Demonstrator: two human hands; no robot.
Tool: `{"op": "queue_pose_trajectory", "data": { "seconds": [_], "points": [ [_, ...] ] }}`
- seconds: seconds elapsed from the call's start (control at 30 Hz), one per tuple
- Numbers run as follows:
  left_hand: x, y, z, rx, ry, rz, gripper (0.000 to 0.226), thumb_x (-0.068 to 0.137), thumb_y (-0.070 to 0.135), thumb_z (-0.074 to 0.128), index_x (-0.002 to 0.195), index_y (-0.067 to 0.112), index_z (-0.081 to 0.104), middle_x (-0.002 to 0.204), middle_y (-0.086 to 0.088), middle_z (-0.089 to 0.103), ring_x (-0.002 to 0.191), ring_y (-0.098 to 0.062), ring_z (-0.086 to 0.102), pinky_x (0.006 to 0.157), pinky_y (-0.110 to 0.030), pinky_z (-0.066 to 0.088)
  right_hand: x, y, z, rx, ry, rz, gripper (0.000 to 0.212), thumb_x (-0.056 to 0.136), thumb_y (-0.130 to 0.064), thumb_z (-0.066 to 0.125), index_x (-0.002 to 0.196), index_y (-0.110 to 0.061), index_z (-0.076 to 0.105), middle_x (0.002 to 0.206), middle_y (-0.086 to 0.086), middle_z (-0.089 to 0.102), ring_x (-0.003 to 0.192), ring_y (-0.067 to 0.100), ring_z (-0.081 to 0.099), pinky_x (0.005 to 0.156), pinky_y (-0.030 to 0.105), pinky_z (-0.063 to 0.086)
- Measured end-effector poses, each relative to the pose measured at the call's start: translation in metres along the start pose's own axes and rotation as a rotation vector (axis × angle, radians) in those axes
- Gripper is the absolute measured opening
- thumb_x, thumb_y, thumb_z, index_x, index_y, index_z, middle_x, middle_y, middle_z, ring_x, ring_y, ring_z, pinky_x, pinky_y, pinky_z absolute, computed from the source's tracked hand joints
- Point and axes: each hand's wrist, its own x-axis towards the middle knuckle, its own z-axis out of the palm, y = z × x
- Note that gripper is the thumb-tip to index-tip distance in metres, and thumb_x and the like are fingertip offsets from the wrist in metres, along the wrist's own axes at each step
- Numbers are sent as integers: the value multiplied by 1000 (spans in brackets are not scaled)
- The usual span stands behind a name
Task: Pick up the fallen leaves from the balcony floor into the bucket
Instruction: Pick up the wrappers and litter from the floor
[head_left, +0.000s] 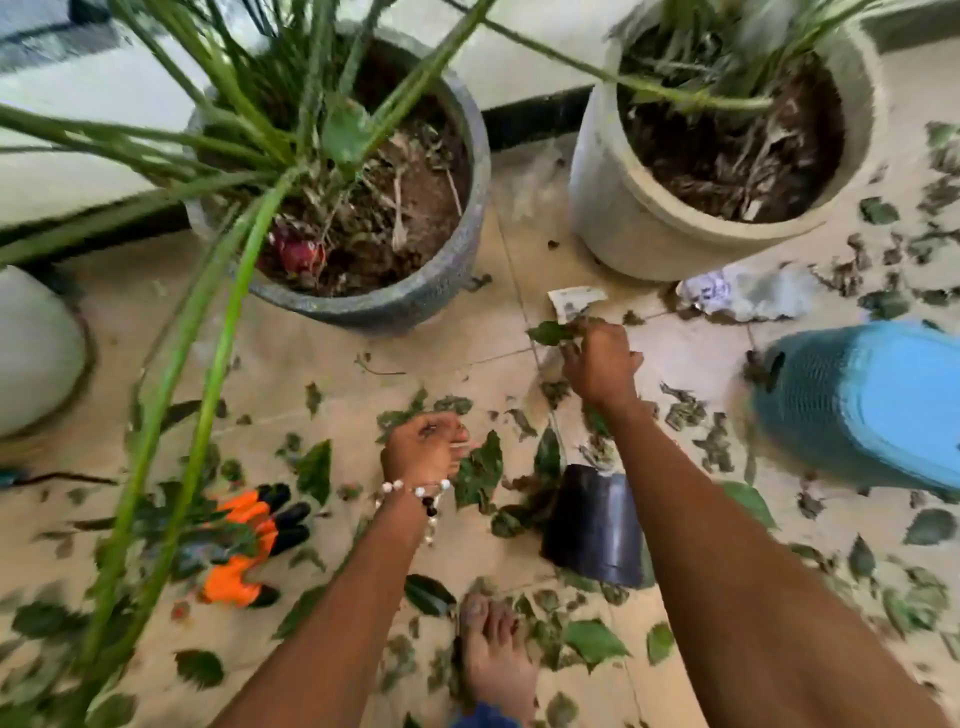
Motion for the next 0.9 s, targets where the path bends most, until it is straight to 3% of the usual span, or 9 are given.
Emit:
{"op": "queue_pose_trajectory", "data": {
  "seconds": [0.17,0.27,0.37,0.4,0.47,0.6,0.67,0.73,0.9],
  "points": [
    [-72,50,-10,-13,-29,-90,9,97,12,56,100,10,64,83,-8,69,49,-8,63,46,-19,48,-90,-22,-70,355,152,3,18,90,-20,65,98,-7,75,95,15,73,89,32,66,77,34,43],
    [-133,85,-17,-47,-68,-130,27,95,24,61,110,1,65,91,-15,67,62,-19,58,41,-18,44,-156,-46,-139,547,149,-4,24,87,-21,72,66,-11,72,58,-1,64,56,1,56,59,19,31],
    [-196,127,-21,-26,-99,-128,28,96,37,55,104,13,67,126,-22,59,104,-30,58,80,-39,55,-214,-71,-209,717,115,25,41,84,-22,76,49,-28,55,42,-14,44,49,-5,49,54,10,31],
    [-218,142,-23,-5,-130,-120,31,98,40,50,112,16,65,139,-19,52,122,-32,51,101,-46,46,-231,-77,-233,769,103,49,38,83,-21,76,50,-25,57,43,-14,47,49,-4,50,54,11,33],
    [-268,174,-26,-78,-220,-147,49,101,42,40,138,10,50,151,-14,38,140,-33,35,117,-47,26,-262,-87,-278,852,98,86,36,82,-18,76,51,-25,59,45,-15,51,48,-3,48,54,15,36],
    [-361,219,-34,-202,-380,-212,67,96,58,41,139,7,48,144,-20,44,121,-35,53,103,-42,37,-314,-107,-359,978,114,156,32,82,-14,72,53,-19,59,48,-11,52,48,1,44,52,22,38],
    [-408,238,-37,-289,-466,-270,61,95,60,39,123,9,61,123,-22,62,93,-29,63,87,-40,50,-339,-116,-395,972,148,133,27,81,-17,70,58,-9,60,54,-3,54,52,6,46,54,24,39],
    [-445,249,-39,-367,-538,-298,56,97,55,39,114,7,61,103,-16,69,88,-26,63,75,-37,56,-359,-121,-420,900,186,74,25,82,-22,70,63,-8,61,59,2,57,55,6,48,56,23,39],
    [-513,255,-37,-347,-607,-219,56,103,41,35,140,0,46,119,-16,62,107,-27,61,95,-39,48,-408,-125,-460,618,279,-54,27,85,-31,67,69,-9,67,69,7,63,67,14,50,64,31,36]
  ]
}}
